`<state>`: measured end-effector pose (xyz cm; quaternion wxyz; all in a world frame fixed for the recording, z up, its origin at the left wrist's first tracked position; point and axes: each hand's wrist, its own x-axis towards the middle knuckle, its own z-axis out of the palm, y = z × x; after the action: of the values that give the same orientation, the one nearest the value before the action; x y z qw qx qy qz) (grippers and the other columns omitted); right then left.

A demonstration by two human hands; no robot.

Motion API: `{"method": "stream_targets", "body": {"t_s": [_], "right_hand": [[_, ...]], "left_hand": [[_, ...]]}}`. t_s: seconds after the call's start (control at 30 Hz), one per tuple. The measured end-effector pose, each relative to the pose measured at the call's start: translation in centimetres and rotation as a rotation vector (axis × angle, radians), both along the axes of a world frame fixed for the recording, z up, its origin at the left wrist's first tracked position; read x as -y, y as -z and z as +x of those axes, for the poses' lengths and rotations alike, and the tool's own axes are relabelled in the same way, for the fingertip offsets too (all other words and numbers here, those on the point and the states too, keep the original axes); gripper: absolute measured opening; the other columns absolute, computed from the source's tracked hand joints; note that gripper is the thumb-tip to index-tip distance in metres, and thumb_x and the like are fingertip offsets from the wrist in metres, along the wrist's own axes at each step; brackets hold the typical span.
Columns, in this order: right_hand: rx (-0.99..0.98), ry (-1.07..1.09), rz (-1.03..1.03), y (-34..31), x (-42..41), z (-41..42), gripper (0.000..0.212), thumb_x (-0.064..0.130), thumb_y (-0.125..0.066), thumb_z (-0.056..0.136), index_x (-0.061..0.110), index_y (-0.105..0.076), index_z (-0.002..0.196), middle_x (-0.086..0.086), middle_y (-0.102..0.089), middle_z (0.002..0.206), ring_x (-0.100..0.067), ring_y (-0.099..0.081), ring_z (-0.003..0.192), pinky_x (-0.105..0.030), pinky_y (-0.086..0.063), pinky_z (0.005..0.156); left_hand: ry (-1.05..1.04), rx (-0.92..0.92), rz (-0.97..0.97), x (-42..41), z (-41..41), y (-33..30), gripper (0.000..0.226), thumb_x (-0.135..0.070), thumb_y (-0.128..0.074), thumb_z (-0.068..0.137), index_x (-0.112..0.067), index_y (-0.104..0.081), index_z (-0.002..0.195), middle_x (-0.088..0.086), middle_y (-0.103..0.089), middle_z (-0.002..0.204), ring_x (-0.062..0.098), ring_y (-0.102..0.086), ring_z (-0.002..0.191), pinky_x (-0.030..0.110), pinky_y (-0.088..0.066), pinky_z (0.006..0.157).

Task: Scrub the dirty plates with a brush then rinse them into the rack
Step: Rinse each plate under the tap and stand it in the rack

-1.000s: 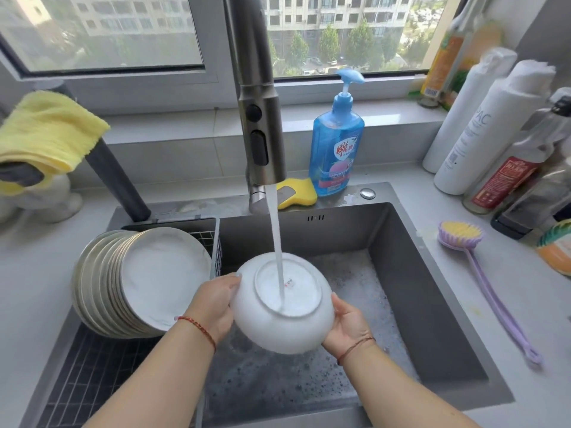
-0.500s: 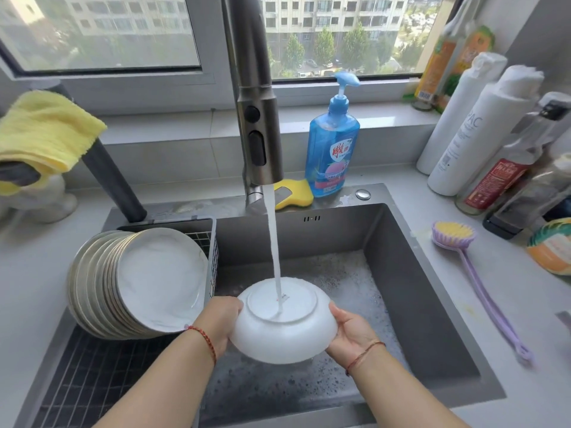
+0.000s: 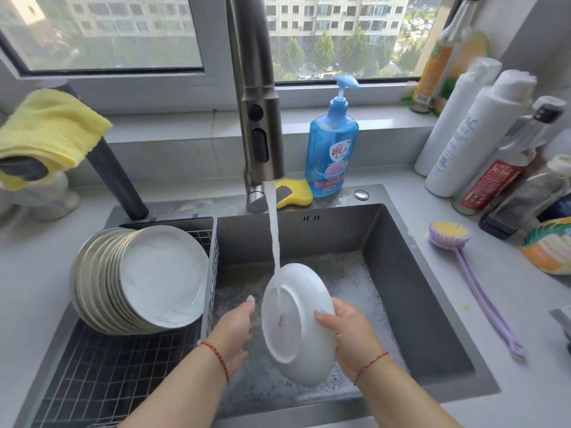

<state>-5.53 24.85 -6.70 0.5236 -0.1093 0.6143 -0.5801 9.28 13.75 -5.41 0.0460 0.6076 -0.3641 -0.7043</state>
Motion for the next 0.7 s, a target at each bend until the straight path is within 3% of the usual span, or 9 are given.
{"method": "stream_targets", "body": {"t_s": [0.13, 0.23, 0.27, 0.3, 0.33, 0.4, 0.47, 0.57, 0.7], "right_hand": [[-0.273, -0.219, 0.108, 0.4, 0.2, 2.7, 0.028, 0.026, -0.06, 0.072, 0.01, -0.066, 0.094, -0.011, -0.07, 0.087, -0.021, -0.061, 0.076, -0.032, -0.048, 0.069], [-0.418, -0.333, 0.136, 1.0, 0.7, 4.7, 0.032, 0.035, -0.055, 0.069, 0.017, -0.065, 0.094, -0.01, -0.069, 0.089, -0.026, -0.064, 0.081, -0.04, -0.052, 0.075], [-0.44, -0.35, 0.139, 0.8, 0.9, 5.3, 0.025, 0.035, -0.054, 0.071, 0.021, -0.064, 0.09, -0.008, -0.068, 0.088, -0.026, -0.064, 0.081, -0.043, -0.053, 0.075], [-0.456, -0.363, 0.138, 0.8, 1.1, 6.0, 0.017, 0.033, -0.055, 0.074, 0.023, -0.062, 0.086, -0.006, -0.066, 0.085, -0.023, -0.062, 0.078, -0.044, -0.053, 0.073], [-0.472, -0.368, 0.128, 0.5, 1.3, 6.8, 0.008, 0.03, -0.057, 0.079, 0.025, -0.06, 0.084, -0.005, -0.064, 0.082, -0.021, -0.06, 0.074, -0.043, -0.053, 0.07], [-0.508, -0.35, 0.091, -0.4, 1.6, 8.1, 0.002, 0.028, -0.059, 0.083, 0.027, -0.059, 0.084, -0.004, -0.062, 0.079, -0.019, -0.058, 0.07, -0.04, -0.052, 0.064], [-0.554, -0.313, 0.053, -1.2, 1.9, 8.9, 0.003, 0.03, -0.058, 0.084, 0.027, -0.06, 0.083, -0.003, -0.061, 0.076, -0.016, -0.056, 0.068, -0.039, -0.052, 0.064], [-0.605, -0.291, 0.005, -2.7, 2.3, 9.7, 0.015, 0.017, -0.057, 0.093, 0.028, -0.056, 0.083, 0.001, -0.059, 0.076, -0.007, -0.052, 0.063, -0.022, -0.047, 0.055], [-0.6, -0.166, -0.07, -4.9, 2.6, 10.8, 0.012, 0.013, -0.057, 0.093, 0.018, -0.06, 0.082, -0.015, -0.062, 0.077, -0.008, -0.051, 0.056, -0.024, -0.046, 0.05]], "left_hand": [[-0.072, 0.001, -0.049, 0.0, 0.5, -0.7, 0.065, -0.053, -0.034, 0.103, -0.013, -0.03, 0.154, 0.014, -0.034, 0.157, 0.031, -0.03, 0.146, 0.049, -0.02, 0.12], [-0.089, -0.036, -0.083, 0.1, 1.0, -1.5, 0.058, -0.051, -0.033, 0.104, -0.012, -0.04, 0.147, 0.016, -0.047, 0.146, 0.03, -0.044, 0.135, 0.043, -0.033, 0.109], [-0.088, -0.05, -0.107, 0.1, 1.2, -1.8, 0.051, -0.048, -0.032, 0.105, -0.012, -0.05, 0.136, 0.014, -0.058, 0.129, 0.027, -0.054, 0.119, 0.038, -0.039, 0.095], [-0.095, -0.067, -0.127, 0.1, 1.4, -2.3, 0.042, -0.047, -0.033, 0.106, -0.013, -0.057, 0.111, 0.01, -0.061, 0.108, 0.02, -0.057, 0.098, 0.035, -0.04, 0.085], [-0.11, -0.078, -0.143, 0.1, 1.7, -2.5, 0.043, -0.046, -0.033, 0.106, -0.012, -0.058, 0.094, 0.005, -0.059, 0.093, 0.014, -0.054, 0.084, 0.032, -0.037, 0.08], [-0.141, -0.086, -0.182, 0.2, 2.4, -2.9, 0.043, -0.044, -0.034, 0.106, -0.016, -0.055, 0.081, 0.0, -0.057, 0.084, 0.01, -0.051, 0.077, 0.031, -0.037, 0.078], [-0.162, -0.14, -0.206, 0.4, 3.2, -3.6, 0.041, -0.043, -0.032, 0.106, -0.015, -0.059, 0.093, -0.002, -0.061, 0.093, 0.011, -0.056, 0.088, 0.033, -0.04, 0.085], [-0.2, -0.23, -0.2, 0.8, 4.6, -4.8, 0.053, -0.046, -0.032, 0.105, -0.009, -0.048, 0.14, 0.007, -0.057, 0.134, 0.022, -0.051, 0.128, 0.042, -0.034, 0.112], [-0.208, -0.351, -0.206, 1.1, 6.2, -5.6, 0.056, -0.045, -0.034, 0.104, -0.01, -0.042, 0.147, 0.013, -0.053, 0.143, 0.023, -0.051, 0.13, 0.038, -0.038, 0.104]]}}
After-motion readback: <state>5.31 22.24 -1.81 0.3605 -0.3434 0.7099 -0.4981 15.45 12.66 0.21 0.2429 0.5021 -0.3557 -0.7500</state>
